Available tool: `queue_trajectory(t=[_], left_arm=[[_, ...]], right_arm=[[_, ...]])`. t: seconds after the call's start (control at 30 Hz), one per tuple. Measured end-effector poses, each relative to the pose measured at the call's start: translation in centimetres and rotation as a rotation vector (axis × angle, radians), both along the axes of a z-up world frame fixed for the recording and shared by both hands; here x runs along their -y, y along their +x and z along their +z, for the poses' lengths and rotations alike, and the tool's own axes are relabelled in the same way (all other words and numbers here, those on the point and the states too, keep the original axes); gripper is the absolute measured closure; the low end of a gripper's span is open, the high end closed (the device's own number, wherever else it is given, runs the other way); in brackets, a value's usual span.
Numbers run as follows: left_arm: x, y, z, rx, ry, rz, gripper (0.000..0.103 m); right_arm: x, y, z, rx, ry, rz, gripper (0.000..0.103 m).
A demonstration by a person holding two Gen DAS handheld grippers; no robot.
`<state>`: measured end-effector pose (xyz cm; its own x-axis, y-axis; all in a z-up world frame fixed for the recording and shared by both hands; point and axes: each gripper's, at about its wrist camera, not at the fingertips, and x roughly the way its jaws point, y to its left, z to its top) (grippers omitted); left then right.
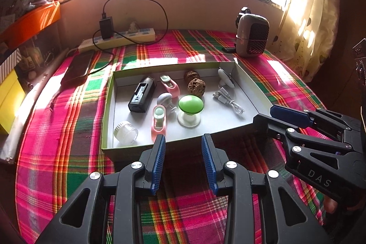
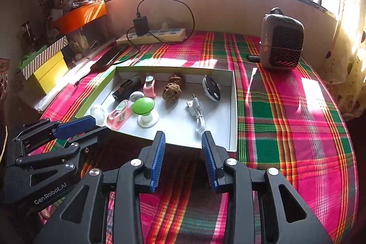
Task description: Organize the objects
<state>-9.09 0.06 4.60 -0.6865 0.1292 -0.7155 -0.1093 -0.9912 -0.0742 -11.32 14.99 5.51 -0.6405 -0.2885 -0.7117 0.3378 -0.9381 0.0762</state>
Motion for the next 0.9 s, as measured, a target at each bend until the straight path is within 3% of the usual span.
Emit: queue_trajectory(t=[0.53,0.67,0.9], left_arm=[[1.4,4.0,-3.4,0.093,-0.02,0.049,0.072],[1.2,4.7,-4.1,0.106,-0.032,0.042,0.072],[0.8,5.6,-4.1,0.09,-0.045,0.059,0.072]], right_arm=[[-0.4,4.0,-3.7,0.095,0.086,-0.051,0.068],[-0.4,4.8,-4.2,0.104,0.099,-0.065,0.05],[-0.6,6.2,-4.4,0.094,0.102,-0.095,0.05]])
